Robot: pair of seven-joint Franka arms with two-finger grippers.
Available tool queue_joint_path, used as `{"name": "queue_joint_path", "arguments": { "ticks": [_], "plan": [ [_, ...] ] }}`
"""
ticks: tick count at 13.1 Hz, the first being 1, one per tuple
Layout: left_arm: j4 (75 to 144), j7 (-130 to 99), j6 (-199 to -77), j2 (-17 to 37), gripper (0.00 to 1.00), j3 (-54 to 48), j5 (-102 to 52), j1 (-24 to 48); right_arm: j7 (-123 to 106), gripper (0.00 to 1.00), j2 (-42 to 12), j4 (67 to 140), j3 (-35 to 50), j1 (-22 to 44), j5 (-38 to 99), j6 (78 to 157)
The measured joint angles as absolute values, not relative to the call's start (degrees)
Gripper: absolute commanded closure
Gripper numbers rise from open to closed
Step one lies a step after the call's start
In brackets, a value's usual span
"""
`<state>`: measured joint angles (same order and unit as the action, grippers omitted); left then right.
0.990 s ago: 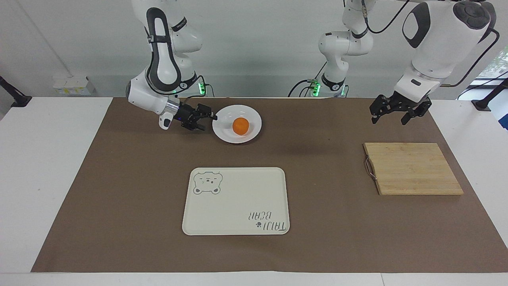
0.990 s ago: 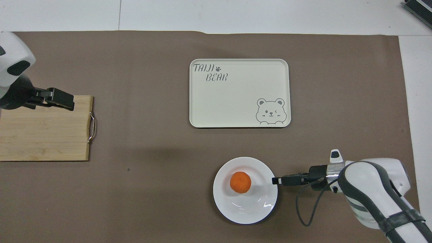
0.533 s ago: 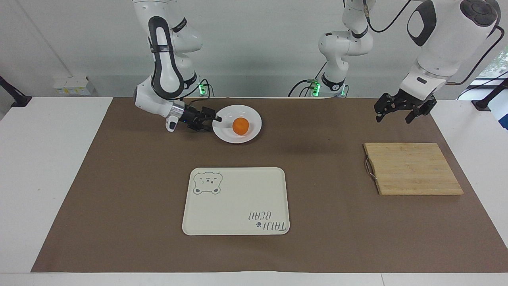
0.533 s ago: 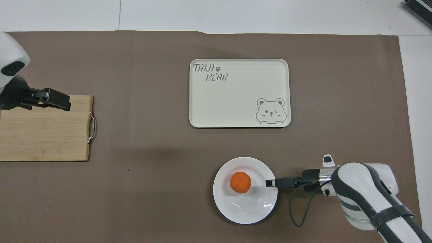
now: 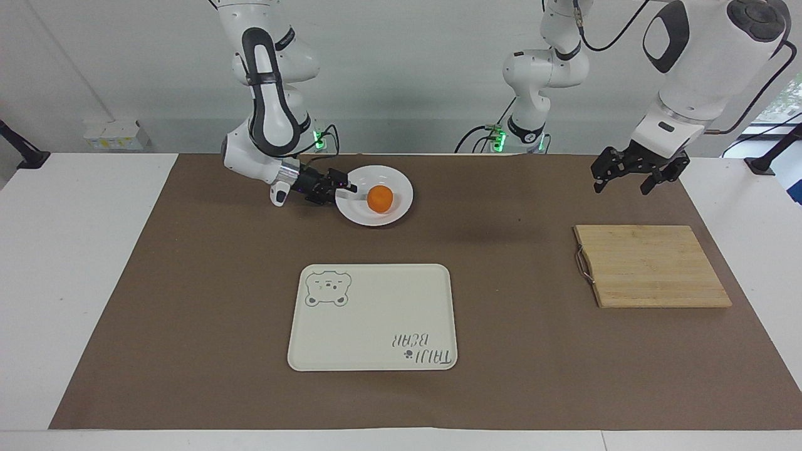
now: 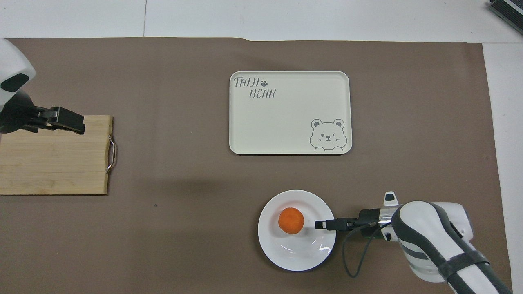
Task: Place orange and plate with both arms
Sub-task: 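Grip the white plate rim with the right gripper, then slide the plate with the orange onto the bear tray with the right gripper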
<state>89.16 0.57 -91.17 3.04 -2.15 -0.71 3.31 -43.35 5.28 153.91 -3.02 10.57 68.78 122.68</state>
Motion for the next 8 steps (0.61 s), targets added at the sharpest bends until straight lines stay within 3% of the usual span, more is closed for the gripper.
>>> {"name": "queue_joint_path", "arguments": {
  "ticks": [1,5,8],
  "plan": [
    [89.16,0.57,-91.17,3.04,0.0,-2.15,-0.71,3.32,-43.35,0.79,5.28,153.91,-3.03,10.57,68.78,122.74],
    [89.16,0.57,-91.17,3.04,0.0,-2.14,-0.71,3.31,-43.35,1.0,5.28,153.96,-3.06,10.75,68.78,122.93],
    [89.16,0.57,-91.17,3.04,0.0,-2.14,-0.71,3.31,-43.35,1.0,5.35,153.92,-3.06,10.9,68.94,122.97]
  ]
}}
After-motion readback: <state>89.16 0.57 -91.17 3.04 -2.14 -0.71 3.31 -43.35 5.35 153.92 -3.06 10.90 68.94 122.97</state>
